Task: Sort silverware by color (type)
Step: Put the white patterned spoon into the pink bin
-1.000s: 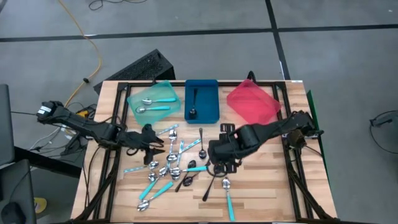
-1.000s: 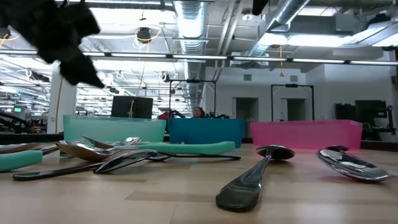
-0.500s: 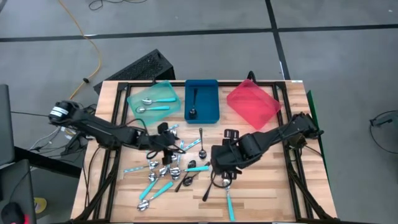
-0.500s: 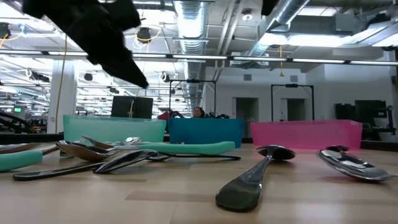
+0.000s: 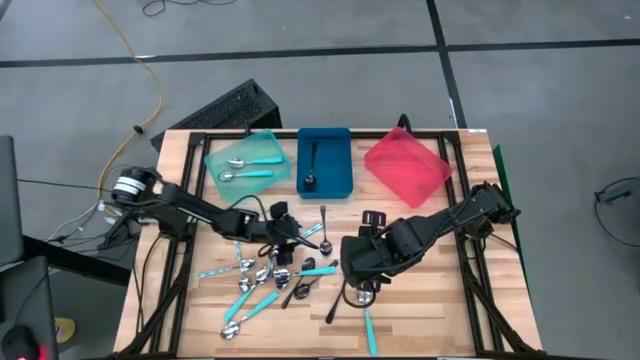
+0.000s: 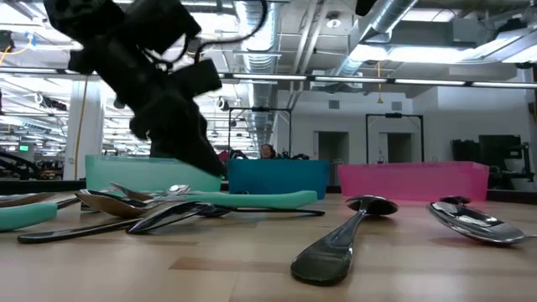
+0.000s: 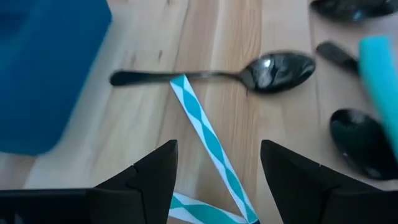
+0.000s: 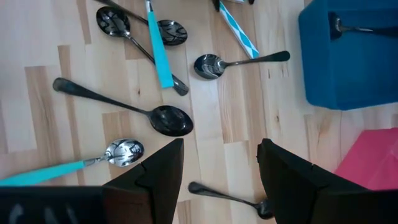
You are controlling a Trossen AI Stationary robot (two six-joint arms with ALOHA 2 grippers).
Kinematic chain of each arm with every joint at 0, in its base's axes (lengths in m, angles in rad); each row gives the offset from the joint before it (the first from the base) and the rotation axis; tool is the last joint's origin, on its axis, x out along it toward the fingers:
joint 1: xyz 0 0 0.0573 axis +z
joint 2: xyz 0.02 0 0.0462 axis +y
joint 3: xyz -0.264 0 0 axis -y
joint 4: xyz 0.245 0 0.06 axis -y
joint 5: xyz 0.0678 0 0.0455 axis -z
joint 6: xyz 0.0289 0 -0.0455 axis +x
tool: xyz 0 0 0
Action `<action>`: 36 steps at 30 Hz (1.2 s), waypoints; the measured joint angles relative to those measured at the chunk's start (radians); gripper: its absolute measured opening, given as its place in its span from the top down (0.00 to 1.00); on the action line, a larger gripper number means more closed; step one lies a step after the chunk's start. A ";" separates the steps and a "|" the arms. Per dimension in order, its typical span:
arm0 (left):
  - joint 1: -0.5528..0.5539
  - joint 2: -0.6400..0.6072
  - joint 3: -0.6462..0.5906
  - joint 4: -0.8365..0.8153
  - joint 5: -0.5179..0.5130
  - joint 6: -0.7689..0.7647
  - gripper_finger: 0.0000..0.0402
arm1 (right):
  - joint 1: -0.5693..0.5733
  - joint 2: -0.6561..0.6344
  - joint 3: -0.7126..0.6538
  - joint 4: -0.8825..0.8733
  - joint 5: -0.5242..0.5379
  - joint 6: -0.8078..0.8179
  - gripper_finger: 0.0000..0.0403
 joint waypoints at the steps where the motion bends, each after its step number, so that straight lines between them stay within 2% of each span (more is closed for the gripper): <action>1: 0.000 0.017 0.000 0.010 0.000 -0.007 0.46 | 0.000 0.000 0.000 0.001 0.000 0.000 0.44; 5: 0.000 0.070 0.013 0.016 -0.002 -0.013 0.46 | 0.000 0.000 0.000 0.005 0.000 0.000 0.44; 11: 0.000 0.132 0.080 -0.083 -0.017 -0.018 0.51 | 0.001 0.000 0.000 0.009 0.002 0.007 0.44; 17: 0.000 0.170 0.117 -0.125 -0.012 -0.027 0.66 | 0.010 0.000 0.000 0.018 0.005 0.010 0.44; 26: 0.001 0.156 0.133 -0.142 -0.019 -0.051 0.96 | 0.028 0.000 0.000 0.018 0.015 0.021 0.44; 32: 0.002 0.139 0.131 -0.148 -0.024 -0.062 0.95 | 0.064 0.000 0.000 0.025 0.172 0.023 0.44; 36: 0.000 0.058 0.132 -0.132 -0.026 -0.053 0.96 | 0.102 0.000 0.000 0.029 0.258 0.024 0.44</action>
